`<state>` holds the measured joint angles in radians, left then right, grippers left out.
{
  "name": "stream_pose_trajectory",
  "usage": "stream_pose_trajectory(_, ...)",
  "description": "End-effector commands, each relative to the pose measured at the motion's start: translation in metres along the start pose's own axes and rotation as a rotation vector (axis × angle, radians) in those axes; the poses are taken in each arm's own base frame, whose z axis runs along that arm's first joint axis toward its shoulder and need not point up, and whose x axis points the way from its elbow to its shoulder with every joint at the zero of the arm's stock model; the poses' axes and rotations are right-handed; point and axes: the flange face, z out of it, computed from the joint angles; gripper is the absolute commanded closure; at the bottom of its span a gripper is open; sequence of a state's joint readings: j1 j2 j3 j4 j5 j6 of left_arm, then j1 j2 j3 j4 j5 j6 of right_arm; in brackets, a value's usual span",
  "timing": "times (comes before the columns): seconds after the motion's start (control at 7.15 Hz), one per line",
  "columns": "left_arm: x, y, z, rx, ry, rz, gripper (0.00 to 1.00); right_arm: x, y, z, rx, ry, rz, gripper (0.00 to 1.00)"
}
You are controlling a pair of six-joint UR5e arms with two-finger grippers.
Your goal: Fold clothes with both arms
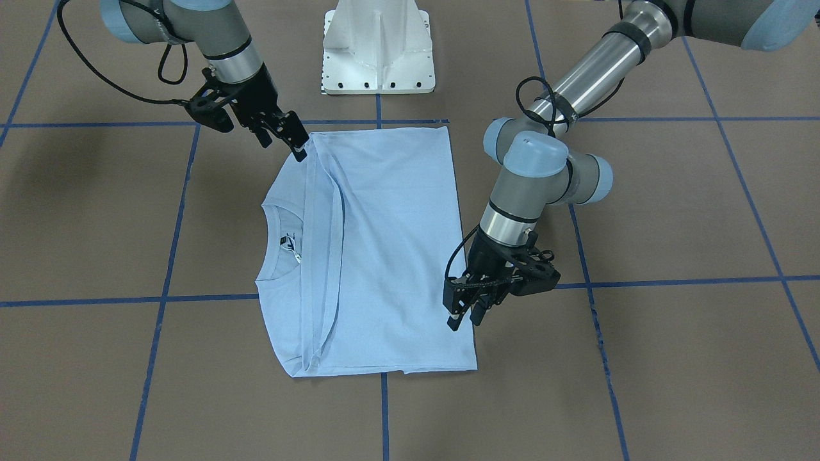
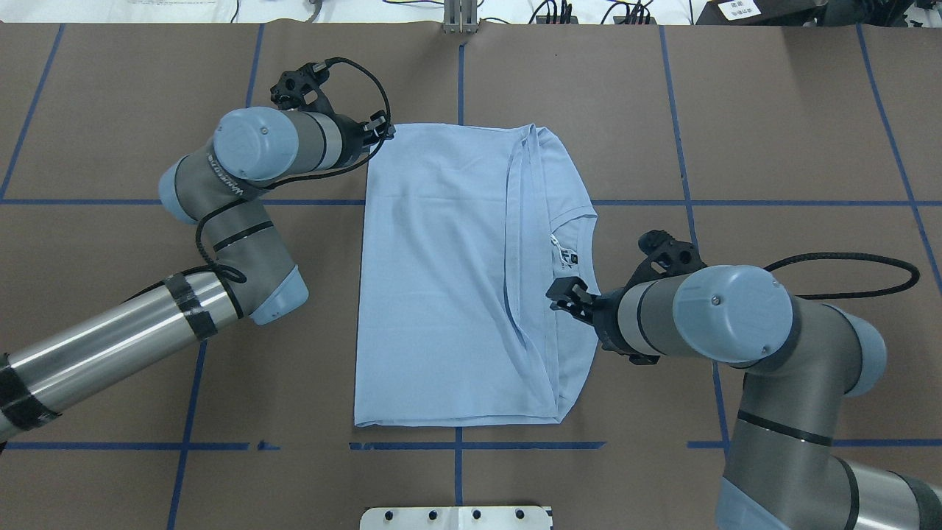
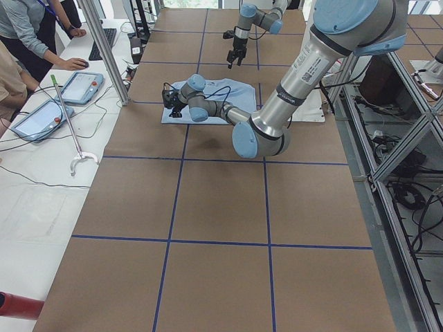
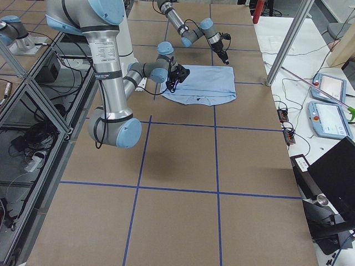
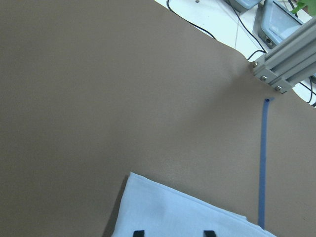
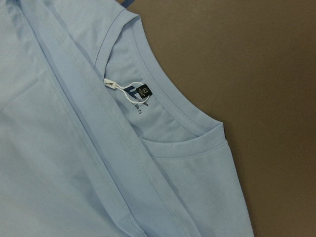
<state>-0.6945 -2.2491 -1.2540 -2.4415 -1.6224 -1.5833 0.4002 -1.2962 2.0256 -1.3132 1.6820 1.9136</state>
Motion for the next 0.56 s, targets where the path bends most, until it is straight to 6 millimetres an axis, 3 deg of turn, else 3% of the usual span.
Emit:
stream_pose_trajectory(0.0, -0.021, 0.006, -0.051, -0.041, 0.055, 0.001, 0.45, 0.002, 0.033, 0.023, 0.002, 0.017, -0.207, 0.07)
stream_pose_trajectory(0.28, -0.026, 0.009, -0.050, -0.045, 0.048, -0.003, 0.45, 0.008, 0.053, 0.034, 0.043, 0.017, -0.375, 0.10)
stream_pose_trajectory(0.42, -0.035, 0.009, -0.049, -0.045, 0.037, -0.003, 0.45, 0.012, 0.056, 0.050, 0.049, 0.036, -0.382, 0.10)
